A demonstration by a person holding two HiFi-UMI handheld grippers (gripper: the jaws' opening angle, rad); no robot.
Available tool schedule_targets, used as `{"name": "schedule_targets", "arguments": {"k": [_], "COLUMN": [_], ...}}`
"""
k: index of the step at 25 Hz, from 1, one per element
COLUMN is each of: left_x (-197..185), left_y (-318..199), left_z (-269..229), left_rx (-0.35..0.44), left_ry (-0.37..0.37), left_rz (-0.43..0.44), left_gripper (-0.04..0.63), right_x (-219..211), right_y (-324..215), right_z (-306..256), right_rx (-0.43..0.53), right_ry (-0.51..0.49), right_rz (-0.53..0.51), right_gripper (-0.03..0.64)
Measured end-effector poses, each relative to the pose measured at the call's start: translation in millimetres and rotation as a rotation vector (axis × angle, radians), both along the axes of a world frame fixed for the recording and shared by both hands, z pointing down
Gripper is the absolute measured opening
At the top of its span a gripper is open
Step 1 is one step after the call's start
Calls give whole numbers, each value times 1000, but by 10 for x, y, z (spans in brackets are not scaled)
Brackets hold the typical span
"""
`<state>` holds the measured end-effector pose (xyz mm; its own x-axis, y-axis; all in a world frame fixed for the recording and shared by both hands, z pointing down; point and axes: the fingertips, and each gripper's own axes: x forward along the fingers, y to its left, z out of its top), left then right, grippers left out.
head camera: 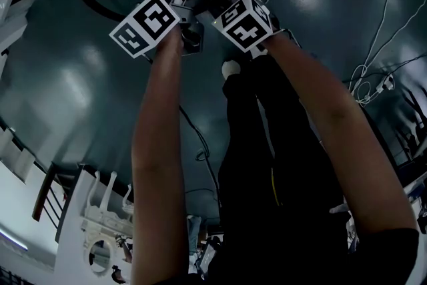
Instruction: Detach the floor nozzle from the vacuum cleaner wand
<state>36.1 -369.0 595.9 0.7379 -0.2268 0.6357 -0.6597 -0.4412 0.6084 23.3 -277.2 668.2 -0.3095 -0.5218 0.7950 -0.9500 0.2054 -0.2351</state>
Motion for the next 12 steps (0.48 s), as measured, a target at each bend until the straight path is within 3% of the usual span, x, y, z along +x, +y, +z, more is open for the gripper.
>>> {"name": "schedule_targets", "arguments": {"k": [12], "left_x": [-19], "left_y": [45], "left_z": [-65], "left_rx": [-14], "left_ry": [-38], "left_rz": [19], "left_gripper": [144], "right_x": [0], "right_y": [52], "right_z": [-74], "right_rx": [14], "right_ry": [36], "right_rz": [24], "right_gripper": [167]}}
